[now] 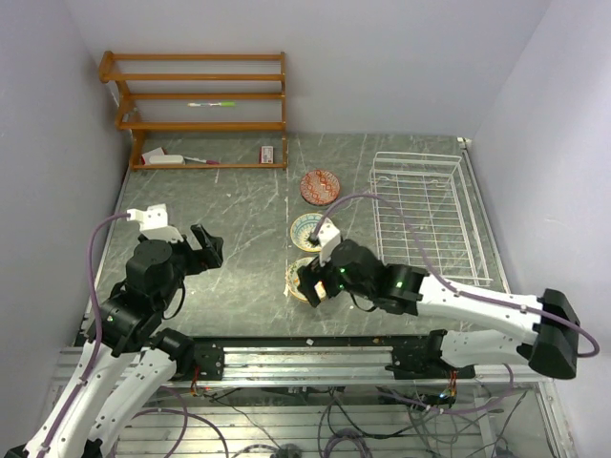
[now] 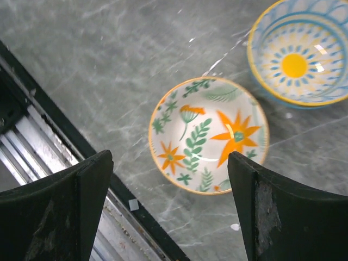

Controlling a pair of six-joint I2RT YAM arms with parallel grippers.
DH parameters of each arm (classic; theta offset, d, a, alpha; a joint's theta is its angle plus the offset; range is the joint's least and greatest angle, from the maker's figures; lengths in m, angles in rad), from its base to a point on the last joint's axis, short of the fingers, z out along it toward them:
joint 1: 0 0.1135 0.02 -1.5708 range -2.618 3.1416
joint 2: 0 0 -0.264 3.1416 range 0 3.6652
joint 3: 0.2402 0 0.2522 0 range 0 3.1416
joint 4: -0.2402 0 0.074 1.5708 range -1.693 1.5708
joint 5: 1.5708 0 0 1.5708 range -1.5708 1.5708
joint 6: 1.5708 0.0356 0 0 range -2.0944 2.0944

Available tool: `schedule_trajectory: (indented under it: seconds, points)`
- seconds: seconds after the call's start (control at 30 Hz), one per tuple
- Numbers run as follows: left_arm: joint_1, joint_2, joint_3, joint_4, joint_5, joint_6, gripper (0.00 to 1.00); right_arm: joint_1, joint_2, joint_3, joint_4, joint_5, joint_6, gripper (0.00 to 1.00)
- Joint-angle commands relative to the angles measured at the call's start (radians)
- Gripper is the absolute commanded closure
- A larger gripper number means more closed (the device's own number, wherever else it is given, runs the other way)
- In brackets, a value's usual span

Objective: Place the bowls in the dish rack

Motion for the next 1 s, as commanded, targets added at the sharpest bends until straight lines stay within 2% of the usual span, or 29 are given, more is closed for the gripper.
schedule_trajectory:
  seconds: [0.0,0.33,0.97]
  points:
    - [0.007,-0.007,0.035,-0.005,-0.01,-0.006,0.02,0.098,0.081,0.041,0.006,0.064,-0.019,0.15]
    - [0.005,-0.022,0.035,-0.005,-0.009,-0.007,0.02,0.12,0.225,0.083,0.011,-0.031,-0.082,0.54]
    - [0.005,-0.017,0.035,-0.003,0.002,-0.002,0.02,0.121,0.365,0.123,-0.005,-0.014,-0.114,0.55]
